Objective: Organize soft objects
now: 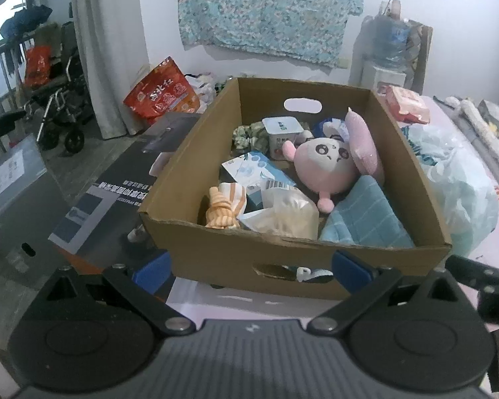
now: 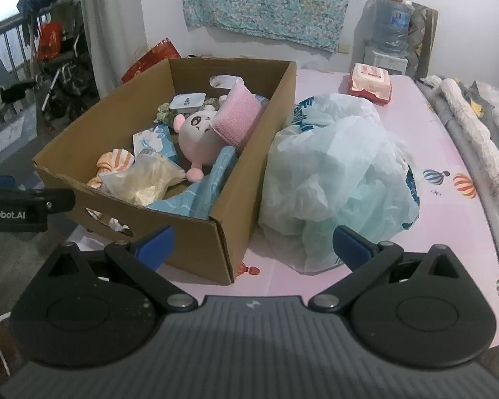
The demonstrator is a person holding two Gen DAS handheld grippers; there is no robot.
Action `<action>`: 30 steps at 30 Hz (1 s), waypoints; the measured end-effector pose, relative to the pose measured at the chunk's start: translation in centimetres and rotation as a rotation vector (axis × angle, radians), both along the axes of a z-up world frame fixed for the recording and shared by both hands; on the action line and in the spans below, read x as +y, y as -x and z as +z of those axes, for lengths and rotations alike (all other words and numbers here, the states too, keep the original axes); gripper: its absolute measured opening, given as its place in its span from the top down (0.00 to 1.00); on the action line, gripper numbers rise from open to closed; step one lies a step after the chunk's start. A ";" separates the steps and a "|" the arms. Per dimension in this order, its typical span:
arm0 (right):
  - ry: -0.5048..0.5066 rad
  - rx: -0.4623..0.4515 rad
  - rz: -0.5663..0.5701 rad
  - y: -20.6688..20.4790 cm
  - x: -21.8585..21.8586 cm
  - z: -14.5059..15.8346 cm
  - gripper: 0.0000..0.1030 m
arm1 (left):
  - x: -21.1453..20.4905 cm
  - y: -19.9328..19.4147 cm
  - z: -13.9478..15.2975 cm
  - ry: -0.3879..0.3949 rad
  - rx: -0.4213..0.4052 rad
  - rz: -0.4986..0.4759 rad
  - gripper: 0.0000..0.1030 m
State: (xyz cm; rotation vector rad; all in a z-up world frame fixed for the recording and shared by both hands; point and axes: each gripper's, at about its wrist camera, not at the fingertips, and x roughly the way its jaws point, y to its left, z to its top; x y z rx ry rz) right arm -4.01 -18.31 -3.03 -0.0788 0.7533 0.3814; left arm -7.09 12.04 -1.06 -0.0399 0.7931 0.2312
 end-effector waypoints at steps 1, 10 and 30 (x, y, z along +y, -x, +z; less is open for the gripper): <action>-0.020 0.003 0.009 -0.2 -0.3 0.1 0.01 | 0.4 0.1 0.1 0.013 -0.011 -0.001 0.00; -0.195 -0.083 0.154 -4.0 -1.3 3.6 0.01 | 3.7 0.7 2.5 0.037 -0.188 0.002 0.00; 0.039 0.502 0.498 -20.4 18.8 -3.2 0.67 | 8.4 -7.9 -0.6 0.125 0.023 -0.025 0.89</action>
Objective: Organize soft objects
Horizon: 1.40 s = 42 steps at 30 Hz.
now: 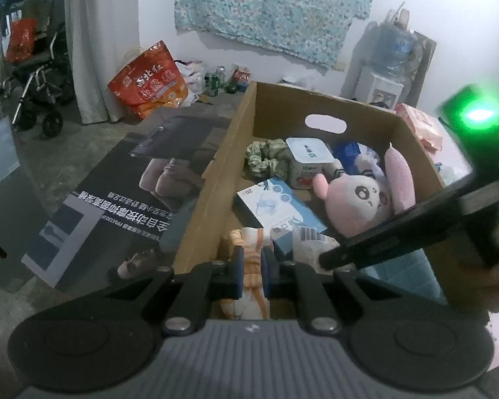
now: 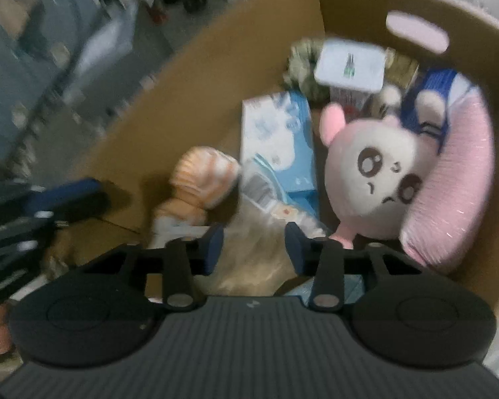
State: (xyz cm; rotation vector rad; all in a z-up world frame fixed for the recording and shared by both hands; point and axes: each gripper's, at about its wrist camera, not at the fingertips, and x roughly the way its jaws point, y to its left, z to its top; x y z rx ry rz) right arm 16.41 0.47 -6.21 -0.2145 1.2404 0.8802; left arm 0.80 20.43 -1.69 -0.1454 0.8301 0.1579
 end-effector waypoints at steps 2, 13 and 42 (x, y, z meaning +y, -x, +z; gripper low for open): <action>0.010 0.052 0.012 -0.5 0.7 -1.3 0.69 | -0.1 -0.2 -0.2 -0.010 0.007 -0.010 0.89; -0.083 0.038 0.061 -1.1 0.6 1.0 0.60 | -0.3 -1.3 -1.3 -0.035 0.041 -0.045 0.83; -0.007 -0.141 0.013 -9.4 2.8 2.6 0.23 | 0.9 -0.9 0.1 -0.013 -0.033 0.023 0.68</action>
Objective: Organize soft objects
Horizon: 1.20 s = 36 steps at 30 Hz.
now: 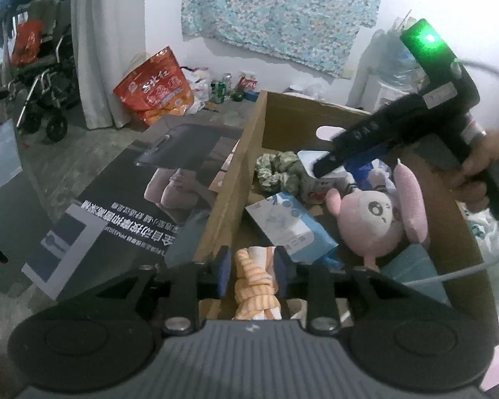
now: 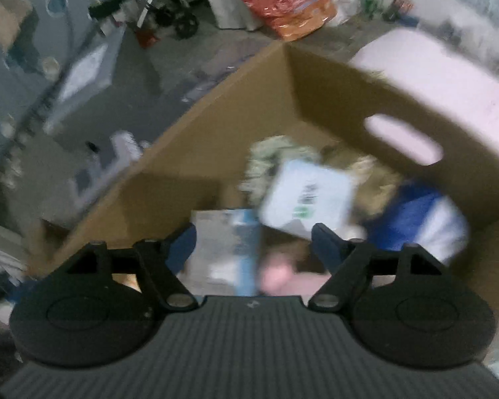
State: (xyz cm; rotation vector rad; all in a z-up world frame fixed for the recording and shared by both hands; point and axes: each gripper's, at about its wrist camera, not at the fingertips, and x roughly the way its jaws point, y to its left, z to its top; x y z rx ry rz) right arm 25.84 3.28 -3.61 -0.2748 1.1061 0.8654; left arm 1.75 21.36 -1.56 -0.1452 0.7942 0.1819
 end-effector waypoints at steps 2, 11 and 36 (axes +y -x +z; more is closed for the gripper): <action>0.074 -0.014 0.007 -0.3 -0.5 -0.2 0.19 | -0.1 0.1 0.1 -0.001 -0.005 -0.005 0.65; 0.311 -0.040 0.229 2.6 0.7 -3.3 0.03 | -0.4 0.7 0.4 -0.002 -0.001 -0.020 0.62; 0.055 -0.023 0.117 1.0 -2.1 0.3 0.19 | -0.5 1.2 0.7 0.011 -0.002 -0.005 0.60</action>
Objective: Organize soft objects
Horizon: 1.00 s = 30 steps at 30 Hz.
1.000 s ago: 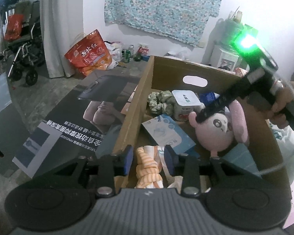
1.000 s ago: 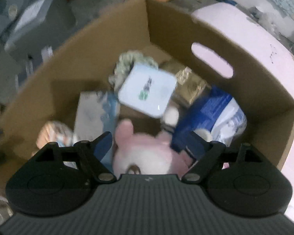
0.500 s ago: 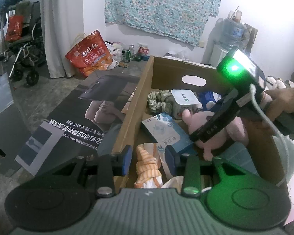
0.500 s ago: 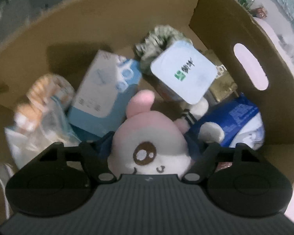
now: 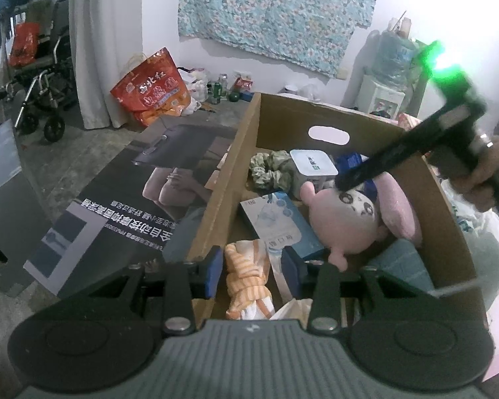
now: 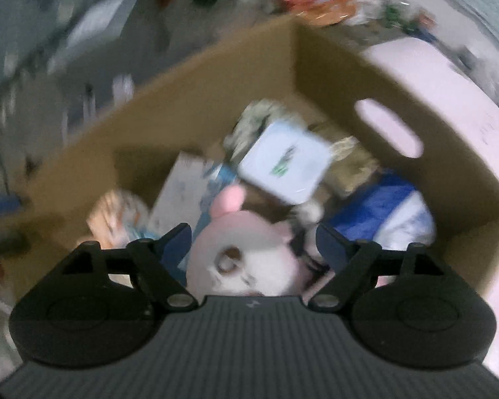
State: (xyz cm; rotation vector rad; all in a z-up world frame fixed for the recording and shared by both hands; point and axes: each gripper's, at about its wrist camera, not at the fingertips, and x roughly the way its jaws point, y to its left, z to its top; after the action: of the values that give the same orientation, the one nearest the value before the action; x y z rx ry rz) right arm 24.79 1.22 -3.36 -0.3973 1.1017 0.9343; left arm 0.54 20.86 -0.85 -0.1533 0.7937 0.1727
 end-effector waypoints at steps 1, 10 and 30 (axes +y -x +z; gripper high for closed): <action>-0.018 0.032 -0.048 -0.6 -0.9 0.5 0.19 | 0.0 0.0 0.0 0.000 -0.002 0.003 0.60; 0.075 0.049 -0.024 0.5 -0.5 -0.9 0.17 | -0.4 0.6 0.4 -0.005 -0.011 0.014 0.54; -0.431 -0.227 -0.227 14.7 -16.0 7.7 0.01 | -3.0 6.2 3.6 -0.039 -0.115 0.013 0.06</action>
State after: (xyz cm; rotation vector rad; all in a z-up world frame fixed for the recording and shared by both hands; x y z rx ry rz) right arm 10.08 -14.76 4.29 -0.0201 0.6969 0.8723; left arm -5.68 17.82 2.77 -0.1309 0.6745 0.1902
